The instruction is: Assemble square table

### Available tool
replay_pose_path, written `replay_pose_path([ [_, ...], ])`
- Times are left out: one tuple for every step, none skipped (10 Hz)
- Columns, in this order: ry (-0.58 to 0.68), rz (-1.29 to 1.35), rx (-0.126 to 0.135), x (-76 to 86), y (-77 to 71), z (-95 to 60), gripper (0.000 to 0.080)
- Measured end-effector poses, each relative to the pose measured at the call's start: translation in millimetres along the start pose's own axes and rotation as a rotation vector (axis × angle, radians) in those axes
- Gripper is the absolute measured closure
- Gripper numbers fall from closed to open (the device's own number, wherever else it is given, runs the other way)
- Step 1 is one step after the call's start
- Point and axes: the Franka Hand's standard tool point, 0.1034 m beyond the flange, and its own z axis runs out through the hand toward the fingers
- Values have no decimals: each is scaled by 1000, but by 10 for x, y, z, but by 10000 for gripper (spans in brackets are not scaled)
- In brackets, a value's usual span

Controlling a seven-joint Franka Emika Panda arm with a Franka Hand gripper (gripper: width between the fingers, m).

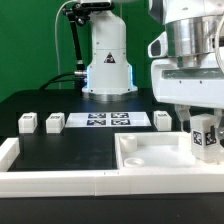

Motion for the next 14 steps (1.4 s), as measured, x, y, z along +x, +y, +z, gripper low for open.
replay_pose_path([
  [2, -41, 3, -11, -11, -2, 181],
  [6, -157, 13, -15, -32, -9, 181],
  [10, -260, 16, -9, -42, -17, 155],
  [11, -362, 16, -5, -43, -22, 151],
  [11, -440, 16, -14, -46, -21, 151],
  [11, -489, 16, -35, -51, -19, 150],
  [11, -587, 15, -40, -50, -17, 150],
  [12, -681, 14, -44, -44, -13, 150],
  [10, -762, 14, -64, -43, -14, 150],
  [11, -864, 16, -76, -53, -27, 150],
  [13, -941, 18, -81, -67, -46, 150],
  [15, -993, 20, -81, -73, -56, 150],
  [16, -1066, 19, -70, -71, -58, 150],
  [17, -1097, 19, -61, -69, -59, 150],
])
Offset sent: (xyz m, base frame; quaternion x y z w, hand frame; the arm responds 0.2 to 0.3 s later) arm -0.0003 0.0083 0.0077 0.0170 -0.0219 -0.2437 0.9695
